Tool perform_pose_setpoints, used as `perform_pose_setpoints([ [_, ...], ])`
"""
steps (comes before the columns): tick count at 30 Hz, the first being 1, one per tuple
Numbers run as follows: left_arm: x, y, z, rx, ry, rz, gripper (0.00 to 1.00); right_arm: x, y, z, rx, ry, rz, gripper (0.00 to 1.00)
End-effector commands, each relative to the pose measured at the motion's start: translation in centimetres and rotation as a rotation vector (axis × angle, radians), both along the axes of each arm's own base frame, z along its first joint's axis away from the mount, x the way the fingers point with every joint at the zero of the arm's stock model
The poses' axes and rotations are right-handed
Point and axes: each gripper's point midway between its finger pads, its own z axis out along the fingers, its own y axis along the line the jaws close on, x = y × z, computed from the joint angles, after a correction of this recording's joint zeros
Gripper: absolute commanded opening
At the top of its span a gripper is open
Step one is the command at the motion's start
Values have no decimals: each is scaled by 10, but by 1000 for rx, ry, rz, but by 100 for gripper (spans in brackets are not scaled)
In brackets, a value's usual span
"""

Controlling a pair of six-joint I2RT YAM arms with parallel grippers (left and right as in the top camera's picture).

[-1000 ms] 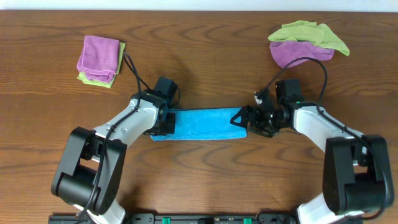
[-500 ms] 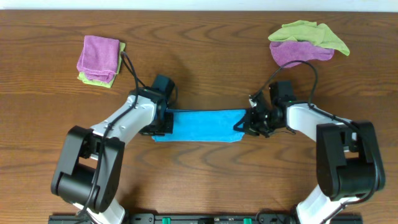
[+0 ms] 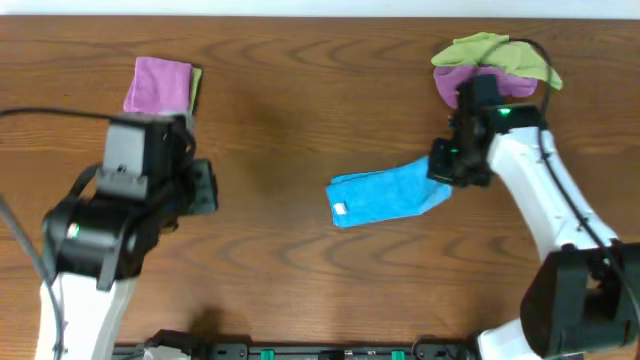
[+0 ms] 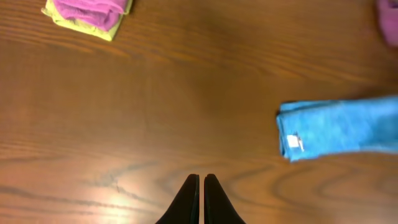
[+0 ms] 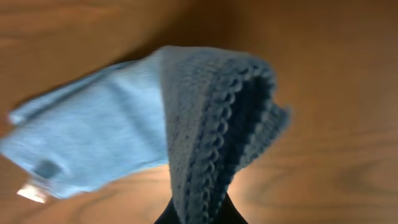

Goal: Fold the cloth

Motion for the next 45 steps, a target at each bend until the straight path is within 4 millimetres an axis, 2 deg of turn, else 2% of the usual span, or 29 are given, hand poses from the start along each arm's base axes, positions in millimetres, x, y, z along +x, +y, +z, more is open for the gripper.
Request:
perform_pose_setpoints([
  [1, -18, -6, 9, -45, -18, -39, 6, 0, 35, -6, -93, -28, 59, 1],
  [3, -30, -5, 13, -56, -25, -47, 6, -5, 62, -18, -122, -22, 121, 2],
  [8, -47, -3, 13, -58, -9, -49, 6, -16, 110, -46, -127, 0, 221, 1],
  [12, -51, -2, 10, -53, 13, -49, 6, -20, 133, -49, -114, -28, 267, 1],
  [19, -51, -2, 9, -53, 17, -49, 6, -28, 153, -49, -48, -19, 303, 3],
  [20, -51, -2, 9, -53, 17, -49, 6, -30, 158, -49, -25, -12, 308, 17],
  [22, -51, -2, 9, -52, 18, -50, 6, -36, 168, -49, 26, 9, 323, 64],
  [23, -51, -2, 9, -50, 18, -53, 6, -38, 170, -48, 39, 17, 327, 75],
  [24, -51, -2, 8, -43, 19, -60, 6, -38, 171, -48, 44, 17, 331, 78],
  [25, -51, -2, 7, -40, 20, -63, 6, -38, 171, -46, 46, 14, 330, 76],
  [26, -49, -2, 3, -37, 27, -61, 6, -35, 170, -42, 52, 8, 331, 63],
  [27, -47, -2, -1, -36, 33, -61, 8, -32, 169, -36, 57, -3, 337, 21],
  [28, -43, -3, -9, -35, 44, -61, 10, -28, 165, -28, 54, -13, 327, 1],
  [29, -40, -4, -16, -38, 55, -63, 18, -23, 160, -20, 46, -26, 313, 1],
  [30, -35, -10, -32, -57, 80, -76, 27, -14, 148, -6, 24, -50, 282, 1],
  [32, -29, -29, -59, -136, 134, -127, 36, -1, 122, 13, -17, -87, 216, 1],
  [33, -27, -39, -72, -184, 159, -157, 41, 2, 110, 19, -25, -94, 186, 1],
  [34, -25, -50, -84, -233, 181, -187, 42, 4, 99, 24, -26, -96, 155, 1],
  [36, -19, -70, -102, -333, 208, -246, 51, 6, 78, 25, -33, -80, 103, 1],
  [39, -3, -93, -128, -444, 238, -285, 65, -1, 46, 8, -58, -8, 28, 1],
  [40, 1, -98, -134, -457, 247, -291, 67, -4, 40, 2, -61, 11, 13, 1],
  [41, 7, -106, -141, -471, 257, -310, 73, -7, 33, -7, -61, 27, -5, 1],
  [42, 10, -113, -145, -483, 263, -328, 89, -9, 29, -15, -55, 34, -19, 1],
  [43, 13, -123, -152, -493, 271, -357, 98, -10, 24, -22, -48, 37, -35, 2],
  [45, 15, -140, -167, -493, 297, -389, 98, -10, 21, -36, -10, 39, -59, 1],
])
